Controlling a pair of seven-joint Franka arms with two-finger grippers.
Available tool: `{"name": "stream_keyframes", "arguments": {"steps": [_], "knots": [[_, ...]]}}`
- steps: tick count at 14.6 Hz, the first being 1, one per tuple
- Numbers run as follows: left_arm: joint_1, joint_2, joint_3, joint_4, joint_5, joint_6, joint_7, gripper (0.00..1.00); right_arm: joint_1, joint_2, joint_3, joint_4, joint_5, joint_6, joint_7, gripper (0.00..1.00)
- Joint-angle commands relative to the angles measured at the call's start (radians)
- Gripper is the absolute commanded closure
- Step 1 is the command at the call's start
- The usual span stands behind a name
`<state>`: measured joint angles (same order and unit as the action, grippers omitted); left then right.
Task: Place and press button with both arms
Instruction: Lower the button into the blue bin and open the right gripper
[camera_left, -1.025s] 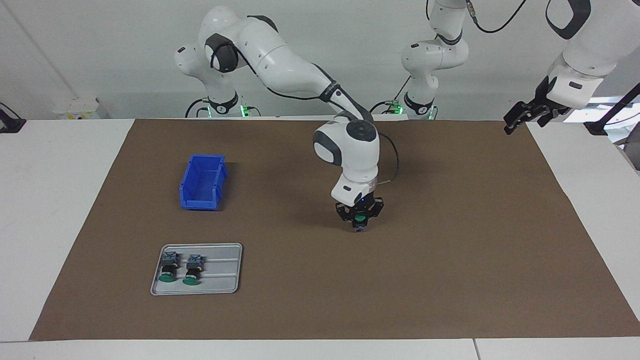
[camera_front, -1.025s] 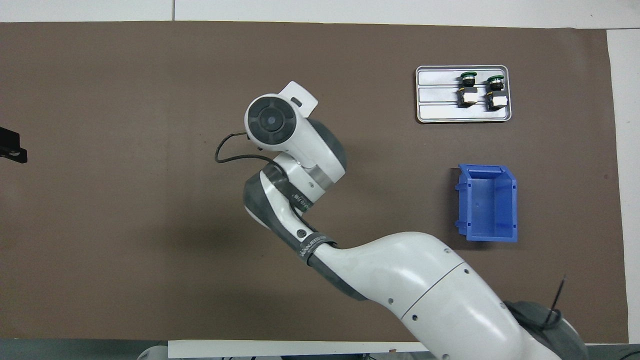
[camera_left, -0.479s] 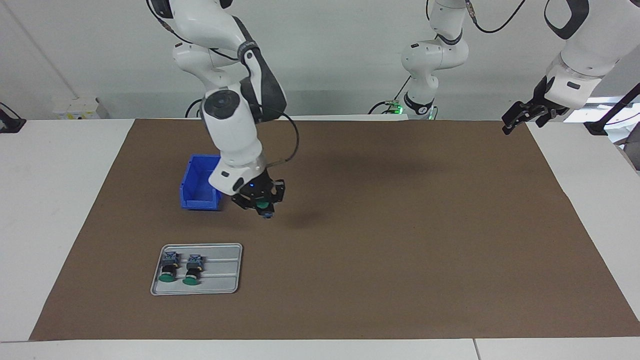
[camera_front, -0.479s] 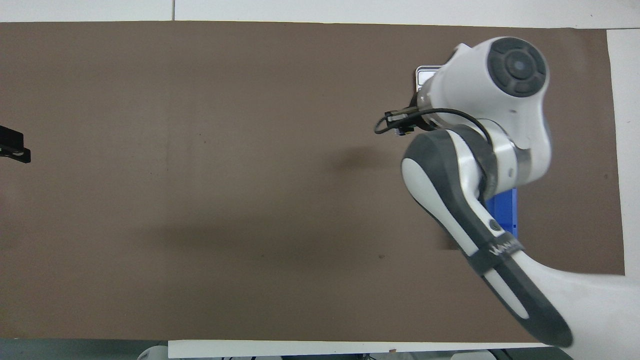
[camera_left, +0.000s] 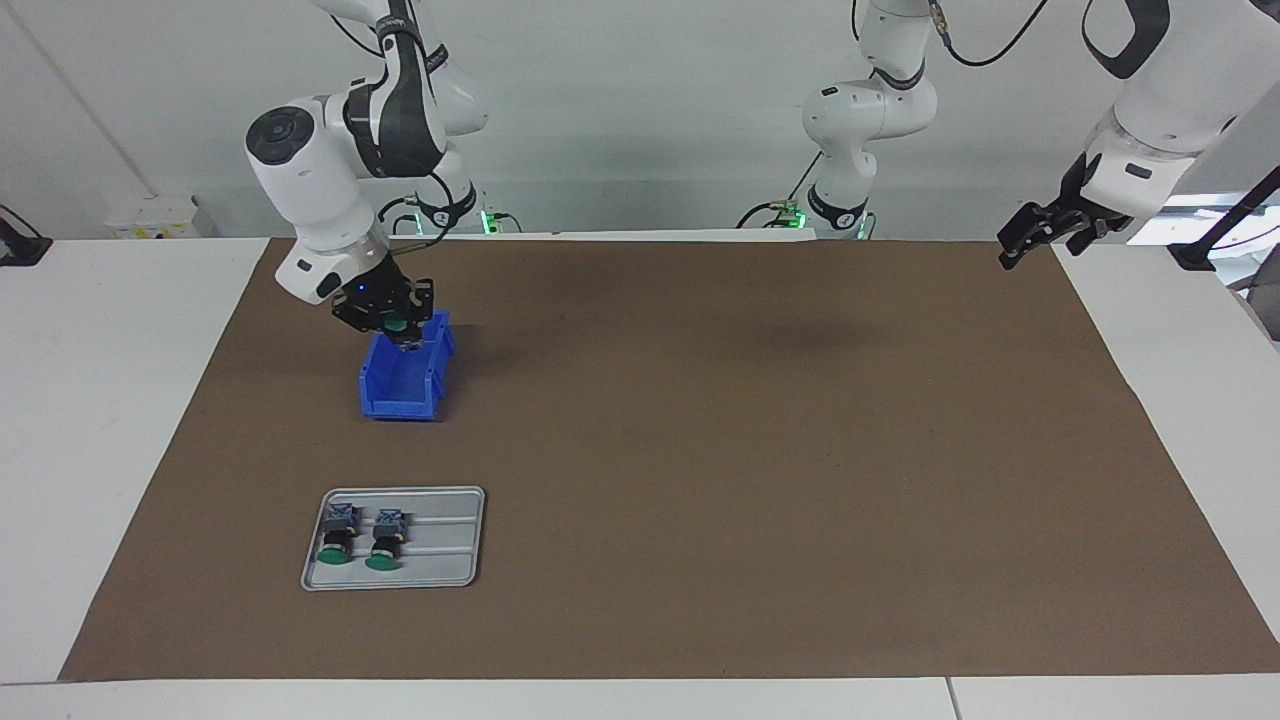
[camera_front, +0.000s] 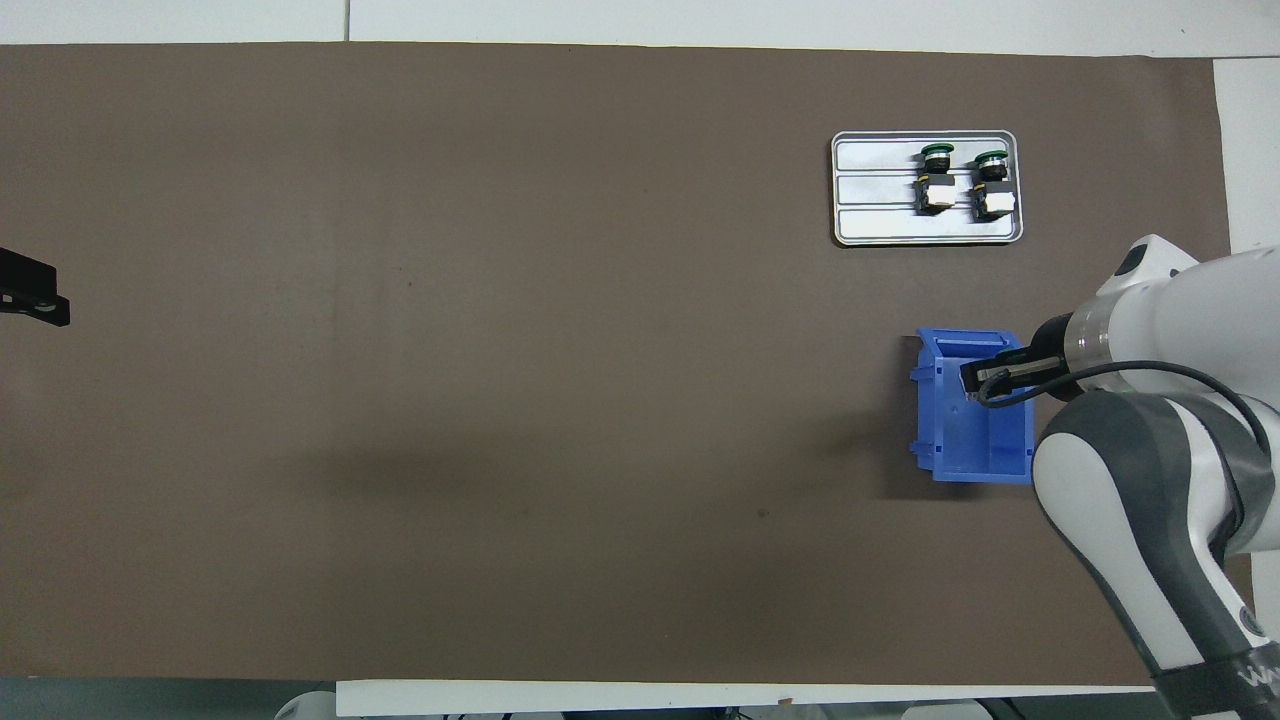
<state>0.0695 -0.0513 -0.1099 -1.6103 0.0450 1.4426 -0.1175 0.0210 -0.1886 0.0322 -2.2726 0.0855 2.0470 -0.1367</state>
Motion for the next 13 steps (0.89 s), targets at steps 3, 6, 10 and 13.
{"name": "stream_keyframes", "arguments": {"steps": [3,6,10,13], "knots": [[0.001,-0.012,0.004,-0.011,-0.011,-0.002,0.001,0.00,-0.073,0.034,0.014,-0.053,0.016,0.062,-0.017,0.99],[-0.002,-0.012,0.003,-0.010,-0.011,-0.001,0.001,0.00,-0.069,0.069,0.015,-0.077,0.014,0.128,-0.007,0.98],[-0.002,-0.012,0.003,-0.010,-0.014,0.001,0.002,0.00,-0.066,0.101,0.015,-0.117,0.007,0.199,-0.017,0.98],[-0.004,-0.012,0.003,-0.010,-0.016,0.001,0.005,0.00,-0.067,0.103,0.014,-0.122,0.003,0.202,-0.017,0.97]]}}
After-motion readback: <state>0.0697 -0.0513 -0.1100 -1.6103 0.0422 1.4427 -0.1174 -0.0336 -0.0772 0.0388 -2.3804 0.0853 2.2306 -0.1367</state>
